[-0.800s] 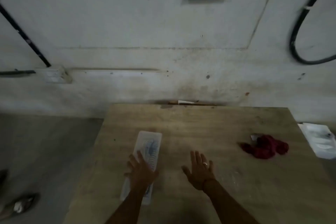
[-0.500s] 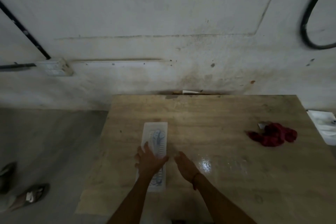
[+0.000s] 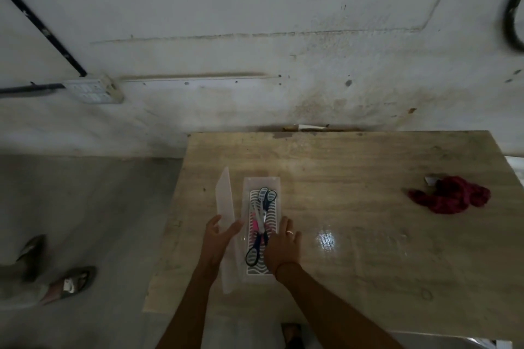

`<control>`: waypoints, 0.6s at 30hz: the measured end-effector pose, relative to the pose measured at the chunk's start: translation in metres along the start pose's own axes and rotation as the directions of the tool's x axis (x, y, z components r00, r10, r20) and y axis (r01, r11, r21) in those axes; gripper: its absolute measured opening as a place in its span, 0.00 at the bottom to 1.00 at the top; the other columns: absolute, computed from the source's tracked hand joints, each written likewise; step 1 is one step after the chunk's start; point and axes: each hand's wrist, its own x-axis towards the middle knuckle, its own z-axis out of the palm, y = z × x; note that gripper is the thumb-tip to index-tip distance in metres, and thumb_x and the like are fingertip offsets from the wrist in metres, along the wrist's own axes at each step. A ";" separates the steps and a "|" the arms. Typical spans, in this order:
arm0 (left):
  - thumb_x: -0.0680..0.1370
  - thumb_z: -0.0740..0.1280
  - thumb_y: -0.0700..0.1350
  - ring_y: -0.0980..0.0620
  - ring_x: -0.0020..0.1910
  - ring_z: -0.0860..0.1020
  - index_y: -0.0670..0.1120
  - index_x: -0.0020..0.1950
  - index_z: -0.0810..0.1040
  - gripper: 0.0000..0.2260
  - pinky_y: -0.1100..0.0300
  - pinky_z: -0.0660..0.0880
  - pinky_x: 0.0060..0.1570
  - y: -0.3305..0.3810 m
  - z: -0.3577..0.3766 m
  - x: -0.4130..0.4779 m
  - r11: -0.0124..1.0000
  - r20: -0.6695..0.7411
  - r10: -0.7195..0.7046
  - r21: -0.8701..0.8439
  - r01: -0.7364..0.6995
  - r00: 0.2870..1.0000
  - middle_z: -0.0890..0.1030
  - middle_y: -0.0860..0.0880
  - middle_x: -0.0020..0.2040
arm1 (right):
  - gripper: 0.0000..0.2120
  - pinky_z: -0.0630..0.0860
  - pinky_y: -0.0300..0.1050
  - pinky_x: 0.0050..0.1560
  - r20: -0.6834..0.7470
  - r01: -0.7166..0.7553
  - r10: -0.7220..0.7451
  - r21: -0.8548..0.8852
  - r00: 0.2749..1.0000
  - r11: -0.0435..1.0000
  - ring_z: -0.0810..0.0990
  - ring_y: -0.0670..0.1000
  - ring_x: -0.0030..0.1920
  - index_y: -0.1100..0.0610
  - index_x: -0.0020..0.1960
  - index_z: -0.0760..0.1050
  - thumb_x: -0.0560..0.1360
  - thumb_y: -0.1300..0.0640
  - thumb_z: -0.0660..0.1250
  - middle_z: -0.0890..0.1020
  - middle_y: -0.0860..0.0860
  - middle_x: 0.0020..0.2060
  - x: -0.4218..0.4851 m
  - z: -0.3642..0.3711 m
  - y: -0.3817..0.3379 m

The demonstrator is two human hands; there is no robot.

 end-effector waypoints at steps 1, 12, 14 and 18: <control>0.64 0.79 0.61 0.41 0.63 0.78 0.47 0.76 0.65 0.46 0.39 0.76 0.62 0.001 -0.005 -0.003 1.000 -0.004 0.013 -0.009 -0.013 1.000 0.74 0.42 0.71 | 0.20 0.50 0.62 0.74 -0.004 -0.037 0.037 0.003 0.999 0.999 0.47 0.63 0.77 0.59 0.71 0.66 0.81 0.54 0.52 0.48 0.63 0.78 0.003 0.001 -0.005; 0.58 0.80 0.65 0.40 0.71 0.69 0.48 0.76 0.64 0.52 0.41 0.68 0.70 -0.004 0.014 -0.016 0.979 -0.093 0.084 0.195 -0.065 0.992 0.68 0.42 0.74 | 0.08 0.70 0.45 0.37 -0.121 -0.088 0.289 0.782 0.950 0.617 0.78 0.55 0.35 0.61 0.31 0.83 0.69 0.60 0.75 0.78 0.54 0.30 -0.028 -0.051 0.044; 0.61 0.80 0.63 0.40 0.73 0.65 0.48 0.77 0.63 0.50 0.43 0.64 0.71 0.000 0.036 -0.021 0.946 -0.125 0.101 0.319 -0.056 0.987 0.66 0.43 0.75 | 0.11 0.69 0.49 0.36 -0.178 -0.074 0.345 0.792 0.922 0.606 0.78 0.58 0.34 0.59 0.29 0.83 0.70 0.63 0.74 0.80 0.62 0.30 -0.046 -0.065 0.073; 0.63 0.76 0.65 0.37 0.73 0.60 0.50 0.77 0.58 0.49 0.40 0.60 0.71 -0.001 0.081 -0.028 0.819 -0.119 0.194 0.567 -0.094 0.974 0.59 0.41 0.76 | 0.11 0.69 0.42 0.34 -0.156 -0.151 0.493 0.837 0.856 0.526 0.78 0.57 0.33 0.60 0.31 0.82 0.72 0.63 0.73 0.81 0.65 0.32 -0.065 -0.067 0.125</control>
